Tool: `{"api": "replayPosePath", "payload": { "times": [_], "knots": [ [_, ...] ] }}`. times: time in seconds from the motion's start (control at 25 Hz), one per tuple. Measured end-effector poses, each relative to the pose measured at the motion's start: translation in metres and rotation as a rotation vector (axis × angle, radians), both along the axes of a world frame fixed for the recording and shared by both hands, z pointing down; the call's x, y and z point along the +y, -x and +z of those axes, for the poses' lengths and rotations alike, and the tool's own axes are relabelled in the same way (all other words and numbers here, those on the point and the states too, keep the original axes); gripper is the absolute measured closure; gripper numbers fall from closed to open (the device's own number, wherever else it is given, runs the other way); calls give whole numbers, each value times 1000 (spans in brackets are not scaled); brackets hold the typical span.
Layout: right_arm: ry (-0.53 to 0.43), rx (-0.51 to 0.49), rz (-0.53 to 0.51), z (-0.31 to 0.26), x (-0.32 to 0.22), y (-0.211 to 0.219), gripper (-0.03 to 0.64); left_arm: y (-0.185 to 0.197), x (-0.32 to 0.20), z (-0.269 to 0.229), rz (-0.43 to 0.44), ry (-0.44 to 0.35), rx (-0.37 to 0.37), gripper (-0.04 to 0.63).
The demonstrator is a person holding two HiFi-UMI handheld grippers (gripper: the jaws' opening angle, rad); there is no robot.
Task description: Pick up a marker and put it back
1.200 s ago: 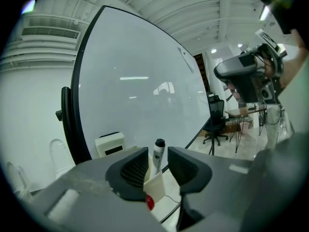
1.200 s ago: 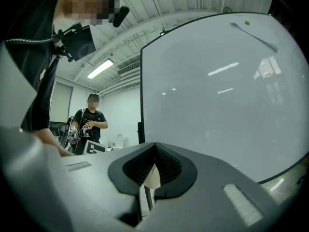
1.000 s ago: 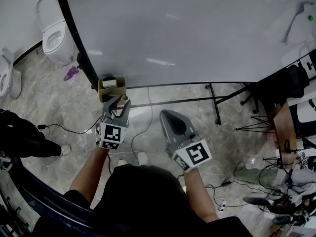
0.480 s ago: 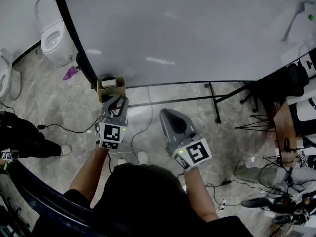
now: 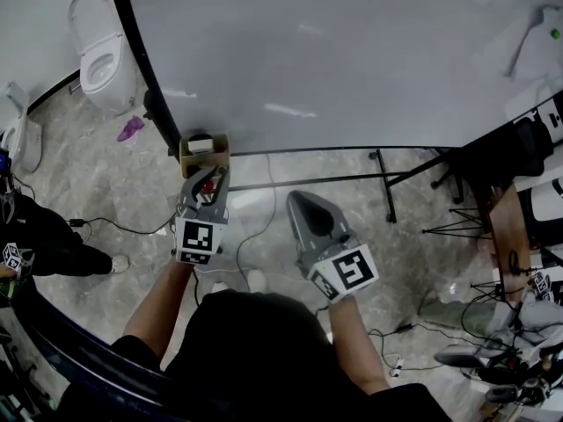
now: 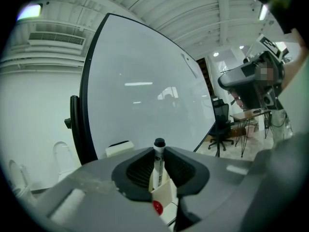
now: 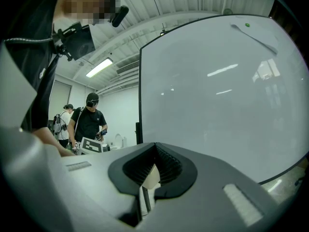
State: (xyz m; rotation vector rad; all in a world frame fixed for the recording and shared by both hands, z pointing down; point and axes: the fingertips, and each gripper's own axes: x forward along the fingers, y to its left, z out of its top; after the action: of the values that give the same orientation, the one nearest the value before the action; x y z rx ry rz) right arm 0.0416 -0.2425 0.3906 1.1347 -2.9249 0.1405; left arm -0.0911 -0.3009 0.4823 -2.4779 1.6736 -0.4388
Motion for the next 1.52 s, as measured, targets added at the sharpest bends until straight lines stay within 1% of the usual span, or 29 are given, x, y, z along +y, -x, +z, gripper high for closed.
{"api": "replayPosePath", "payload": {
  "times": [0.28, 0.56, 0.8, 1.04, 1.24, 1.52],
  "knots": [
    [-7, -8, -14, -3, 8, 5, 607, 4, 9, -19, -5, -35, 18, 523],
    [-30, -23, -44, -10, 18, 19, 607, 16, 26, -39, -36, -72, 21, 523],
    [-37, -37, -74, -13, 27, 31, 607, 26, 46, -66, -68, -131, 98, 523],
    [-47, -53, -116, -18, 34, 51, 607, 43, 69, -88, -95, -173, 105, 523],
    [-61, -65, -136, -25, 43, 64, 607, 59, 89, -99, -124, -182, 115, 523],
    [-66, -71, -180, -26, 54, 82, 607, 83, 115, -101, -176, -180, 105, 523]
  ]
}}
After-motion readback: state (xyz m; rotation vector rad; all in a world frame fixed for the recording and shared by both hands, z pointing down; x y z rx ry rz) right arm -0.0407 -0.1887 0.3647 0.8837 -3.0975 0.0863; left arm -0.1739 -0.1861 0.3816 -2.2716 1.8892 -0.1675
